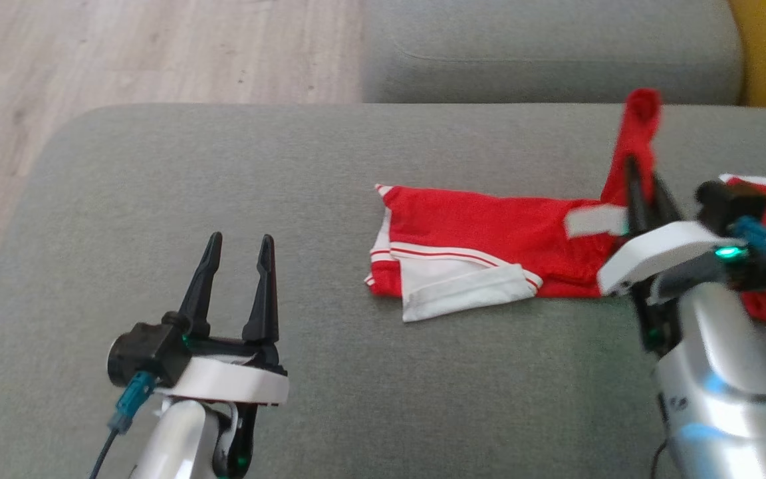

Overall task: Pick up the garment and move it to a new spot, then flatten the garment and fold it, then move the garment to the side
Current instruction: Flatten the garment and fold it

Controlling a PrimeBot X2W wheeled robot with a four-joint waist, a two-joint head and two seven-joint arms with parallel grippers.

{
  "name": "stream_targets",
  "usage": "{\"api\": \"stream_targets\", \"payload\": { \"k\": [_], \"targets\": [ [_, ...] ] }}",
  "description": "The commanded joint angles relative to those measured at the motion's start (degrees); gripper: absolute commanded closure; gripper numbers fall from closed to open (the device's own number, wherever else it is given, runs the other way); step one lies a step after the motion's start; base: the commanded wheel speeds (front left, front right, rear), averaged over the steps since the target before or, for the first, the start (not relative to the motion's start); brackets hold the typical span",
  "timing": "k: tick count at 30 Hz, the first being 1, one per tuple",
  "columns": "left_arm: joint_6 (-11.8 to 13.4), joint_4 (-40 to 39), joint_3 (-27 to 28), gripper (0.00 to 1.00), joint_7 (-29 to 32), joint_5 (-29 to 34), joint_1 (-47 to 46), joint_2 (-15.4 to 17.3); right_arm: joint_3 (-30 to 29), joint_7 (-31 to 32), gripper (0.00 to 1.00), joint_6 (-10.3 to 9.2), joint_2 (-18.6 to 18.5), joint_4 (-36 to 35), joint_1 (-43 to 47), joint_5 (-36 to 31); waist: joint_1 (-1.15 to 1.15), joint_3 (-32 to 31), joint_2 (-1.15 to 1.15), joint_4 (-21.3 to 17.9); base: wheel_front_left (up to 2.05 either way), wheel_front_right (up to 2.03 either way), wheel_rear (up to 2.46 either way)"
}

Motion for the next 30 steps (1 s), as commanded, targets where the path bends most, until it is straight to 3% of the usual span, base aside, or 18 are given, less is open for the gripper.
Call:
{"api": "stream_targets", "payload": {
  "k": [1,12,28,29,30],
  "targets": [
    [-0.1,-2.1,1.6,0.00,-0.4,0.5,-1.6,0.6,4.5,0.3,1.00,0.37,0.6,-2.6,-0.6,3.1,0.01,-0.7,0.00,1.8,0.00,0.00,0.00],
    [0.1,-3.2,0.4,0.00,0.8,0.3,-2.0,1.1,20.2,-1.6,1.00,0.37,0.7,0.1,-0.3,14.1,0.01,0.7,0.00,7.1,0.00,0.00,0.00],
    [0.7,-3.2,-2.0,0.00,1.0,-0.1,-3.9,0.7,31.8,-8.4,1.00,0.37,0.7,15.4,-7.4,25.2,0.01,4.6,0.00,12.5,0.00,0.00,0.00],
    [0.7,-3.1,-2.1,0.00,0.9,-0.1,-3.9,0.7,32.6,-8.5,0.17,0.37,0.7,16.2,-7.6,25.5,0.01,4.7,0.00,12.6,0.00,0.00,0.00],
    [0.7,-3.0,-2.1,0.00,0.9,-0.1,-4.0,0.7,33.7,-8.6,0.00,0.37,0.7,16.6,-7.9,25.6,0.01,4.7,0.00,12.6,0.00,0.00,0.00]
  ]
}}
